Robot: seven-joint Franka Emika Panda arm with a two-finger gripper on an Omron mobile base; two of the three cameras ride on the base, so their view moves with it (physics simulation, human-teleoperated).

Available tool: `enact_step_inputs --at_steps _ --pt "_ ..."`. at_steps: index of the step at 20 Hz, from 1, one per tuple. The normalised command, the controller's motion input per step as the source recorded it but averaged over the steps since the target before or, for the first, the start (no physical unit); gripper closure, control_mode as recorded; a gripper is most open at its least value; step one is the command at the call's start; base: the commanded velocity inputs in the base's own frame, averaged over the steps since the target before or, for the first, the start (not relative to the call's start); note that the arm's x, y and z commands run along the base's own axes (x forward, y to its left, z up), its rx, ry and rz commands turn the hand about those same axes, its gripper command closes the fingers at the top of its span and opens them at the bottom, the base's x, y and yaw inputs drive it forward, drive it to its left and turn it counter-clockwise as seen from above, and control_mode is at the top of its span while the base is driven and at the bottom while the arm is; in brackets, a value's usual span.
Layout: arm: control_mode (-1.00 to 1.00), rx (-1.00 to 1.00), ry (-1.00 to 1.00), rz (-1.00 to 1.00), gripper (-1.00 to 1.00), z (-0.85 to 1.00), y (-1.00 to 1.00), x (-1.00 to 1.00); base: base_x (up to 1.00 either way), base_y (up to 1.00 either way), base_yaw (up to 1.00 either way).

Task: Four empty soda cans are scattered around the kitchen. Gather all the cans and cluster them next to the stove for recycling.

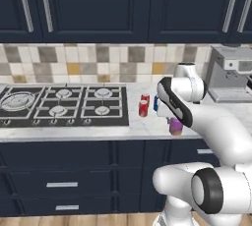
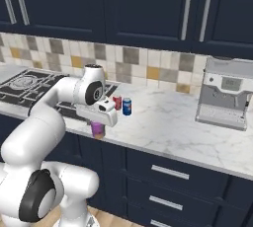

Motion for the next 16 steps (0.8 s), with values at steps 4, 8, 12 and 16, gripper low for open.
enact_step_inputs --at_steps 4,8,12,16 --pt "1.00 0.00 0.00 0.00 1.00 0.00 0.00 0.00 0.36 0.05 -0.06" --pt "1.00 0.00 0.00 0.00 1.00 0.00 0.00 0.00 0.34 -0.04 -0.06" --pt "1.00 0.00 0.00 0.00 1.00 0.00 0.00 0.00 0.38 0.02 -0.03" --pt "1.00 0.00 0.00 0.00 1.00 0.00 0.00 0.00 0.43 0.05 -0.04"
